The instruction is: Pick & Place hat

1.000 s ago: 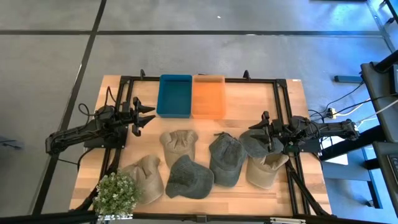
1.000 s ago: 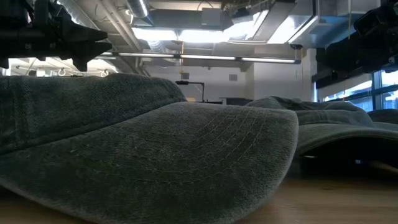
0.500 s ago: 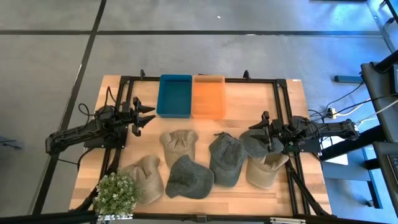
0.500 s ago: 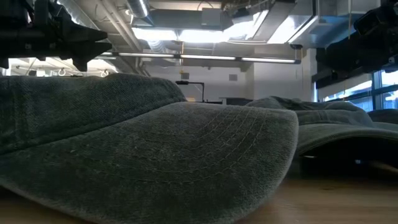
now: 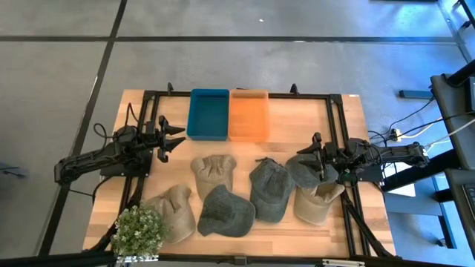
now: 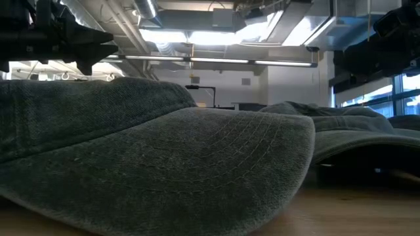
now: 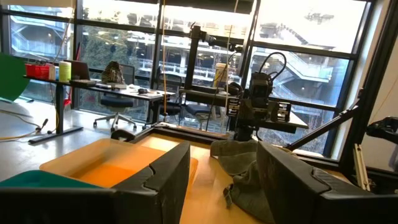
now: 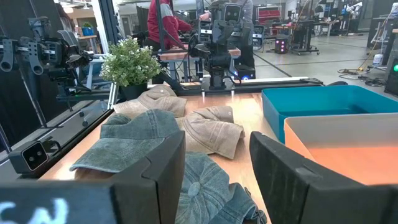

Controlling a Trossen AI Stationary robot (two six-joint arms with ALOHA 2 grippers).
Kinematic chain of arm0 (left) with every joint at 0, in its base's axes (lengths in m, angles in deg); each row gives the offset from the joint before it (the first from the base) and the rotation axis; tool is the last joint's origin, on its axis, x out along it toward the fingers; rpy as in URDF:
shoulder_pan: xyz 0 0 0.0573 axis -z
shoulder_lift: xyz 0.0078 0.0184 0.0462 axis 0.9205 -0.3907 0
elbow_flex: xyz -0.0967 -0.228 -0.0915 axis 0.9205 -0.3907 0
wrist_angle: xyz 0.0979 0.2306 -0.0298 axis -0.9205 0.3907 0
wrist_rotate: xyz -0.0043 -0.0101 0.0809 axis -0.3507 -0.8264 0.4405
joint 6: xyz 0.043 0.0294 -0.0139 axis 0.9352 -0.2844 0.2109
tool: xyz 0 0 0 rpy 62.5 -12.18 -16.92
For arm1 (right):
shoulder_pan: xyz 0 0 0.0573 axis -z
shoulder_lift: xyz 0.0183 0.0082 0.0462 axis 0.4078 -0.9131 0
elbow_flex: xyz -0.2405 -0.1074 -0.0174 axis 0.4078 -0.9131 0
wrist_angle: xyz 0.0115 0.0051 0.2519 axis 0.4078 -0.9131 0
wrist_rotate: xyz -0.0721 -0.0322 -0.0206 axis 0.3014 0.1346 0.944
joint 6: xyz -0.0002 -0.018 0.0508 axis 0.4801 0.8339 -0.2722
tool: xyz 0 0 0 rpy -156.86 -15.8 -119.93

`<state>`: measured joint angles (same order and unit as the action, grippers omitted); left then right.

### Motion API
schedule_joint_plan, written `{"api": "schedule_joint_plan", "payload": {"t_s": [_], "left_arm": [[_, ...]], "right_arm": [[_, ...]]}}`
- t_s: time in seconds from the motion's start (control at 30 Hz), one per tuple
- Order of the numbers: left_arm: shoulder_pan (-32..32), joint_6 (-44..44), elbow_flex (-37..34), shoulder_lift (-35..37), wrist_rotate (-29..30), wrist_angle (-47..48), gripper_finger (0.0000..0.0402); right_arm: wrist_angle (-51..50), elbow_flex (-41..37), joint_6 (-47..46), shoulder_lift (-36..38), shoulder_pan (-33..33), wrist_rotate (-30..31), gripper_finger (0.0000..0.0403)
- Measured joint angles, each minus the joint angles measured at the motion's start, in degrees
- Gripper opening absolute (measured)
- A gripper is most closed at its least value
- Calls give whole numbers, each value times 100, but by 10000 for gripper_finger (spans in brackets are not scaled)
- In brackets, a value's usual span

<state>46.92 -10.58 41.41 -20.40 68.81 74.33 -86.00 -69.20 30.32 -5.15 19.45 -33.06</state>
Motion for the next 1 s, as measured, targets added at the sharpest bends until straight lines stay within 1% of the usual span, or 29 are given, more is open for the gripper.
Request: {"api": "schedule_joint_plan", "payload": {"t_s": [0.47, 0.67, 0.77, 0.87, 1.0], "left_arm": [[1, 2, 0, -1, -1, 0, 180], [-2, 1, 0, -1, 0, 0, 180], [0, 0, 0, 1, 0, 0, 180], [1, 13, 1, 0, 1, 0, 180], [-2, 583, 0, -2, 60, -2, 180]], "right_arm": [[1, 1, -14, 0, 0, 0, 181], [1, 0, -660, -1, 0, 1, 181], [24, 0, -683, -2, 0, 10, 181], [57, 0, -522, 0, 0, 235, 181], [93, 1, -484, 0, 0, 487, 181]]}}
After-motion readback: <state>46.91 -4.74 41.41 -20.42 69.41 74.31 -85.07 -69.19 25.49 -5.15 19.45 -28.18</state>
